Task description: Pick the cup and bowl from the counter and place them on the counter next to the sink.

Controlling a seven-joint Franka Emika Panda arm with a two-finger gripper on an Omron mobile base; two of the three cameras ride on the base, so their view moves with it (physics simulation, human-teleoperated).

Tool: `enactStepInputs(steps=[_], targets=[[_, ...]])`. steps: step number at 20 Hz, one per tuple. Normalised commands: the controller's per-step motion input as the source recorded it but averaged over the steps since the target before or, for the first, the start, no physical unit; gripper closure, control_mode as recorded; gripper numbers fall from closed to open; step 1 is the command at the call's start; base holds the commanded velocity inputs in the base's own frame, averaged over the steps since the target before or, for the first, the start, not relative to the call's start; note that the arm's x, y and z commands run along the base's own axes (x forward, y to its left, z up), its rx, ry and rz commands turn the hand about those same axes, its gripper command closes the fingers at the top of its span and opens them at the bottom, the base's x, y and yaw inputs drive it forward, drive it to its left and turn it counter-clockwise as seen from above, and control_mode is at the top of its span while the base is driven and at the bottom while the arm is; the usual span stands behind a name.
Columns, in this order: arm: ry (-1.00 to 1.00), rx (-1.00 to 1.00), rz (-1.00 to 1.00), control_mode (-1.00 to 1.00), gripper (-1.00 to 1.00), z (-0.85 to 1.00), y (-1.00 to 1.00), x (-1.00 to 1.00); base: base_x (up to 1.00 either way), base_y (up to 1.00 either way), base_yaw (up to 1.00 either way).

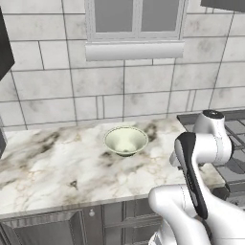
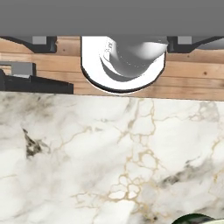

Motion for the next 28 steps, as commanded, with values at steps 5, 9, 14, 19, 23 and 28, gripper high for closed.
enactStepInputs(steps=[5,9,14,19,23,28], targets=[[0.0,0.0,0.0,-1.0,-1.0,0.0,0.0,0.0,0.0,0.0,0.0],[0.0,0.0,0.0,-1.0,-1.0,0.0,0.0,-0.03,0.0,0.0,0.0],[-0.11,0.04,0.0,-1.0,-1.0,0.08,0.0,-0.22,0.0,0.0,0.0],[-0.24,0.13,-0.05,-1.0,-1.0,0.28,0.01,-0.08,0.0,0.0,0.0],[-0.27,0.2,-0.06,-1.0,-1.0,0.41,0.06,0.0,0.0,0.0,0.0],[-0.14,0.11,-0.05,-1.0,-1.0,0.32,0.34,0.05,0.0,0.0,0.0]])
